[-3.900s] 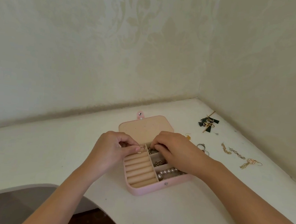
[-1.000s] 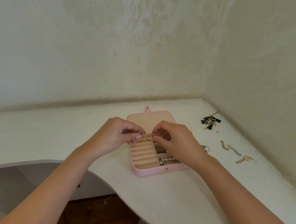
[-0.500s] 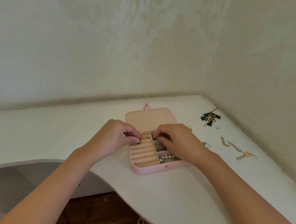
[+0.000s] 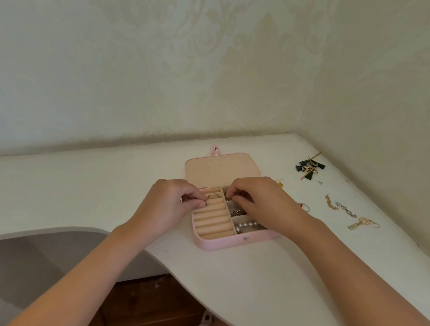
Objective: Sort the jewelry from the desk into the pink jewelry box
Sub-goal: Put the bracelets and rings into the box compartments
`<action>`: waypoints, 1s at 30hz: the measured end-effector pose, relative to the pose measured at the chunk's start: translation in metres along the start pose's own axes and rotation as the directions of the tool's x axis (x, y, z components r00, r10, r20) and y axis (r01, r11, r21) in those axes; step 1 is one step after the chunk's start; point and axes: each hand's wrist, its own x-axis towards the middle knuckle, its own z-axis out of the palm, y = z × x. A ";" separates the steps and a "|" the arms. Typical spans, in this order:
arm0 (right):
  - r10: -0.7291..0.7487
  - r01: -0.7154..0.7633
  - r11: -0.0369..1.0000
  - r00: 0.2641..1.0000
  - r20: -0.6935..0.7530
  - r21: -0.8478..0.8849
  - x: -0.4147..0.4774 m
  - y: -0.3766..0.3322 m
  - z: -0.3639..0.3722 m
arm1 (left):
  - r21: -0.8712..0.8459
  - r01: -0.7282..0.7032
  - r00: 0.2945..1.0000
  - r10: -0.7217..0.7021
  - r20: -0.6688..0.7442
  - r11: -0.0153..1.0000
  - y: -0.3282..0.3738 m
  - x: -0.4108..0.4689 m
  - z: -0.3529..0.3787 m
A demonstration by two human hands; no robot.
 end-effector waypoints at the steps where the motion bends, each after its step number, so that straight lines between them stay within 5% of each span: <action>1: 0.002 -0.002 1.000 1.000 0.001 -0.001 0.000 0.000 0.000 | -0.014 0.000 1.000 0.000 -0.004 1.000 0.000 0.000 0.001; 6: 0.002 -0.002 1.000 1.000 0.002 -0.009 0.000 -0.001 0.000 | -0.070 -0.025 0.999 0.027 0.018 0.997 -0.003 0.001 0.003; 12: 0.018 -0.018 1.000 1.000 0.010 0.005 0.001 0.000 0.000 | -0.344 0.178 0.979 -0.131 0.155 0.922 -0.005 0.007 -0.004; 16: 0.017 -0.017 1.000 1.000 0.012 0.008 0.000 0.001 0.000 | -0.310 0.258 0.962 -0.215 0.167 0.915 -0.002 0.014 -0.005; 30: 0.046 -0.047 0.993 0.999 0.008 0.112 0.000 0.001 -0.009 | -0.095 0.183 0.979 -0.172 0.110 0.979 0.000 0.014 0.003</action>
